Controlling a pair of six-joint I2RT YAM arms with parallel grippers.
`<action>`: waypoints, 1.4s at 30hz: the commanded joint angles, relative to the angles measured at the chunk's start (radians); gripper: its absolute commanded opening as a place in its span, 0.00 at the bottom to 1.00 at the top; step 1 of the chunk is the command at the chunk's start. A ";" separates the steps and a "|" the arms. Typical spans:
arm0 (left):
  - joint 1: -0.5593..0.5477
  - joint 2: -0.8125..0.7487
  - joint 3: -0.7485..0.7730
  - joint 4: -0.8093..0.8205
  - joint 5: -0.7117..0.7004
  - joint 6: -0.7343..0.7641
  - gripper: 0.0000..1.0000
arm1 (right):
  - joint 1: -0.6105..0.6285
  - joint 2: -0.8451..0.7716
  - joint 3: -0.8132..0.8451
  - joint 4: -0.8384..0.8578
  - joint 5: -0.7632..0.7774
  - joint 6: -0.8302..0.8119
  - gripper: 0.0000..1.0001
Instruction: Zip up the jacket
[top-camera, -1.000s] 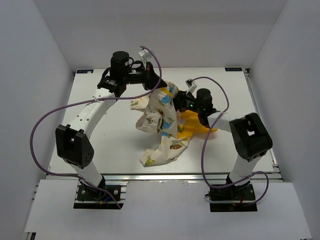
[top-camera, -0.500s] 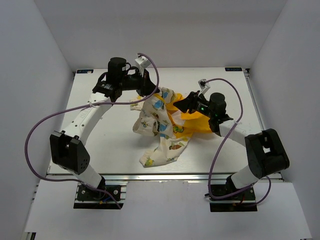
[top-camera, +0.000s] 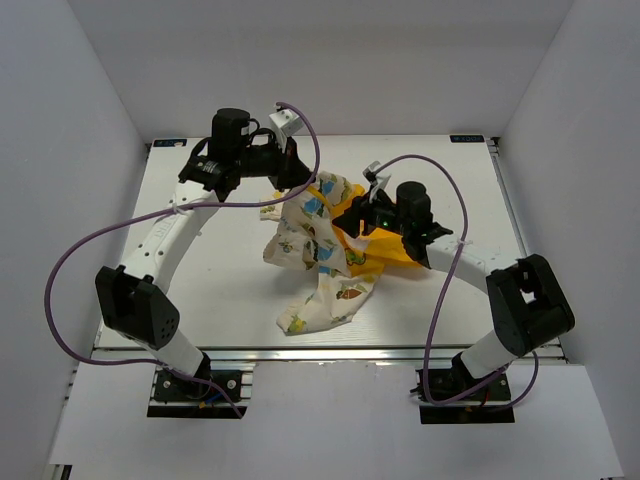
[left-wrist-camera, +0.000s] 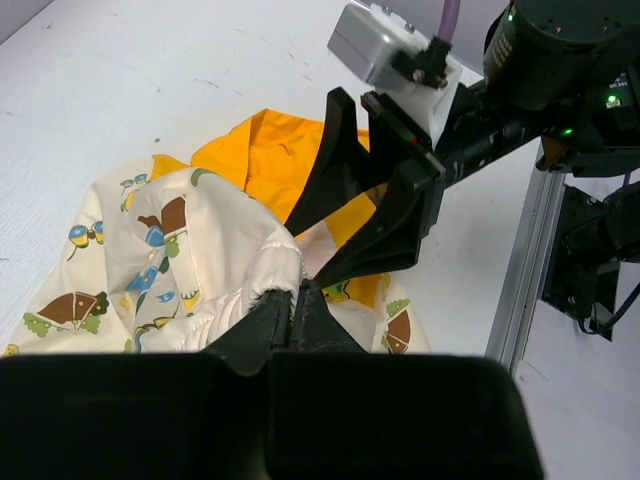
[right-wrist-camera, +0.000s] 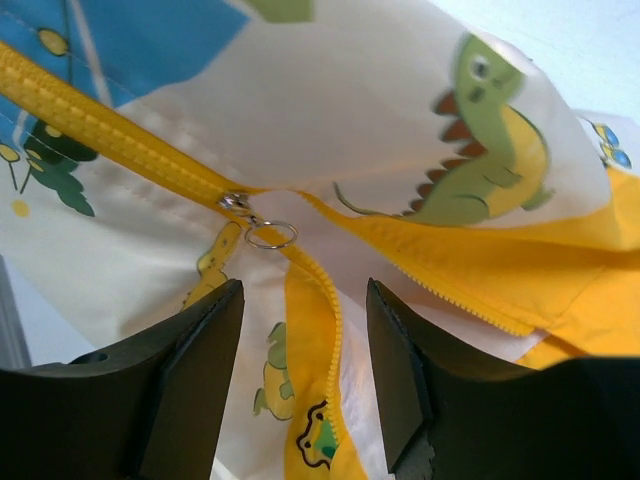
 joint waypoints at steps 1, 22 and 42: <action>0.004 -0.015 0.057 -0.015 0.027 0.025 0.00 | 0.048 0.022 0.066 -0.051 0.062 -0.120 0.58; 0.004 -0.006 0.054 -0.019 0.047 0.030 0.00 | 0.094 0.110 0.168 0.010 -0.026 -0.155 0.64; 0.006 -0.044 0.012 -0.008 0.005 0.030 0.00 | 0.096 0.126 0.168 0.044 0.024 -0.110 0.00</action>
